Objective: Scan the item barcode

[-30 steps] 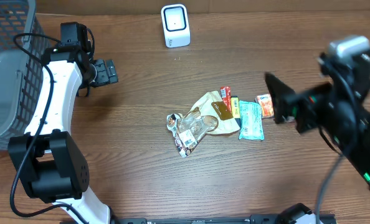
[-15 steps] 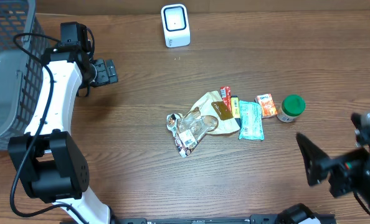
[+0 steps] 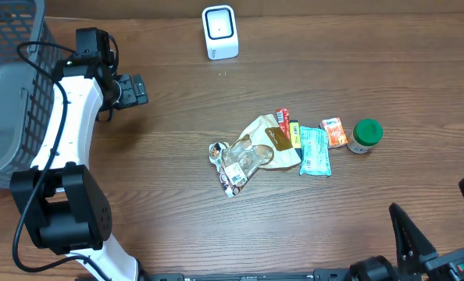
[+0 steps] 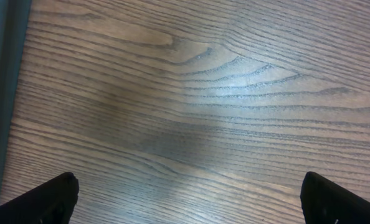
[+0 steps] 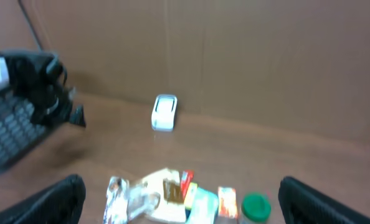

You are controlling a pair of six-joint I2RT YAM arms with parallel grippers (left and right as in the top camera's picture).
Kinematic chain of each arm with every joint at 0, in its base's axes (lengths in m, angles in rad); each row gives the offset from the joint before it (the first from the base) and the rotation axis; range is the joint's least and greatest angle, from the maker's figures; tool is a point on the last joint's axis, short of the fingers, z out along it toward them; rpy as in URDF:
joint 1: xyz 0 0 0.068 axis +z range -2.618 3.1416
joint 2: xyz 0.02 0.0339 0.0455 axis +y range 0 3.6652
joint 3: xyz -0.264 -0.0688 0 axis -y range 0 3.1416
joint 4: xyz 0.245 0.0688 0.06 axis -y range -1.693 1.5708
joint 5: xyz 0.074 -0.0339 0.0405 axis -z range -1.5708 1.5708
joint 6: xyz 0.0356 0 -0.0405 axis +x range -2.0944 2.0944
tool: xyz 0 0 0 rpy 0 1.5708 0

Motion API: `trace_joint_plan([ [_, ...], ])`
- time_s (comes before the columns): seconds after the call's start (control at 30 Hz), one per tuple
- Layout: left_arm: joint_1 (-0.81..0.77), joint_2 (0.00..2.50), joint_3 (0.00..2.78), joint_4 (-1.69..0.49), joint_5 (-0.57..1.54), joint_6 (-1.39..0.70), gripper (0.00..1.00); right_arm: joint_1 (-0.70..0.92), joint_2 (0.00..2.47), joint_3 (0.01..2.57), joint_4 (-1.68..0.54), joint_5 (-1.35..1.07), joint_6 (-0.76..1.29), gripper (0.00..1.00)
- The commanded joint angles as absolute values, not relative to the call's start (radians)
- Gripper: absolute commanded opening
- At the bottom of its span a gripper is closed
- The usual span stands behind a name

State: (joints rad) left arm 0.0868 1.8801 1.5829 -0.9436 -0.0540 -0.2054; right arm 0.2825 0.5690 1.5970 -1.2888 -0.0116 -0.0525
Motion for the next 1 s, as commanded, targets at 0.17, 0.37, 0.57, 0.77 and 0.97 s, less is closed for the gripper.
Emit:
trace_joint_plan([
  [0.17,0.085,1.891,1.599,-0.941,-0.059,-0.187,1.00,0.241,0.357,1.194,-0.927,-0.039,-0.052,1.00],
  [0.37,0.085,1.891,1.599,-0.941,-0.059,-0.187,1.00,0.240,0.251,0.890,-0.603,-0.090,-0.052,1.00],
  [0.57,0.085,1.891,1.599,-0.941,-0.059,-0.187,1.00,0.240,0.196,0.627,-0.235,-0.152,-0.051,1.00],
  [0.77,0.084,1.891,1.599,-0.941,-0.059,-0.187,1.00,0.240,0.111,0.415,0.020,-0.167,-0.029,1.00],
  [0.97,0.085,1.891,1.599,-0.941,-0.059,-0.187,1.00,0.240,0.015,0.239,0.110,-0.166,-0.029,1.00],
])
